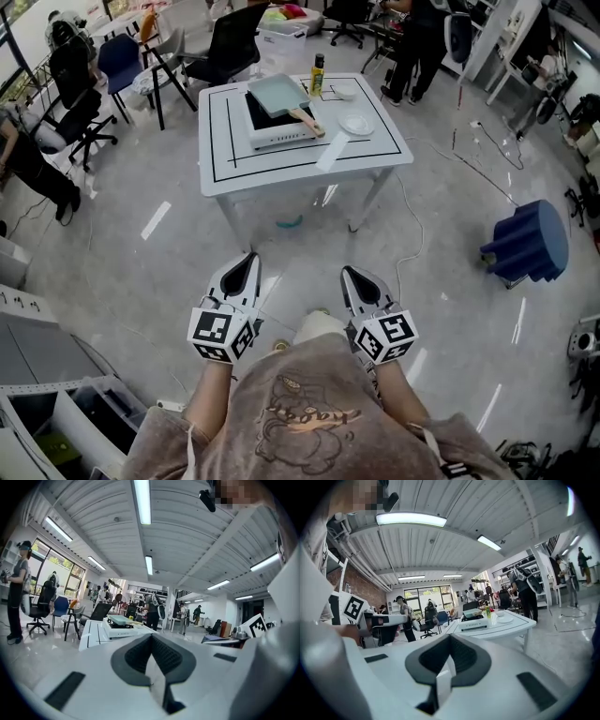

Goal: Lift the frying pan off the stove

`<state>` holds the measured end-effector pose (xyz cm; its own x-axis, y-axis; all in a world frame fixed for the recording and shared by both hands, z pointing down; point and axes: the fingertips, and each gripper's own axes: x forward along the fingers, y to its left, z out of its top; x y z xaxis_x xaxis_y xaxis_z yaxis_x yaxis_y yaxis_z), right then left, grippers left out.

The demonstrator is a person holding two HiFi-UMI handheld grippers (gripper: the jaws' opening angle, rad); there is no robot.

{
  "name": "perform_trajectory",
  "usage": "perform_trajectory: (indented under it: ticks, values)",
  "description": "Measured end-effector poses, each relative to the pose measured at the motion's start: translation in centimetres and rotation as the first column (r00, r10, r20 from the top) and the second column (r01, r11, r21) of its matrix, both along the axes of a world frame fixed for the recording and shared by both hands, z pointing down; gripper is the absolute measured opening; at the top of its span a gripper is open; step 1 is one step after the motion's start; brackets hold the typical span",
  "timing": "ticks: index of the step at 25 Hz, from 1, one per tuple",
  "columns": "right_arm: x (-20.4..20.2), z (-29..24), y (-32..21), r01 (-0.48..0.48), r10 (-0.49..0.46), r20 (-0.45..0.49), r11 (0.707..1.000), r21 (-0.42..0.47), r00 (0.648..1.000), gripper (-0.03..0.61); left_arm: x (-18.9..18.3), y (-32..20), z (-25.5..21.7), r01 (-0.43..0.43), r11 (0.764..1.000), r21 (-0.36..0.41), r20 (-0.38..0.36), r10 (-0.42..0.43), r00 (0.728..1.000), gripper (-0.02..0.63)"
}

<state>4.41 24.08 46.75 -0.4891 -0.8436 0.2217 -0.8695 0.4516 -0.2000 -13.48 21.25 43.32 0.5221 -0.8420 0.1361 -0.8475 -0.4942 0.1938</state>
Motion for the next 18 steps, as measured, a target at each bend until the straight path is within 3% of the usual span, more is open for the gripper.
perform_trajectory:
  ticks: [18]
  values:
    - [-0.2,1.3,-8.9,-0.006,0.006,0.012,1.0,-0.002,1.0,-0.002,-0.5,-8.3,1.8,0.0,1.0,-0.017,0.011,0.0,1.0,0.006]
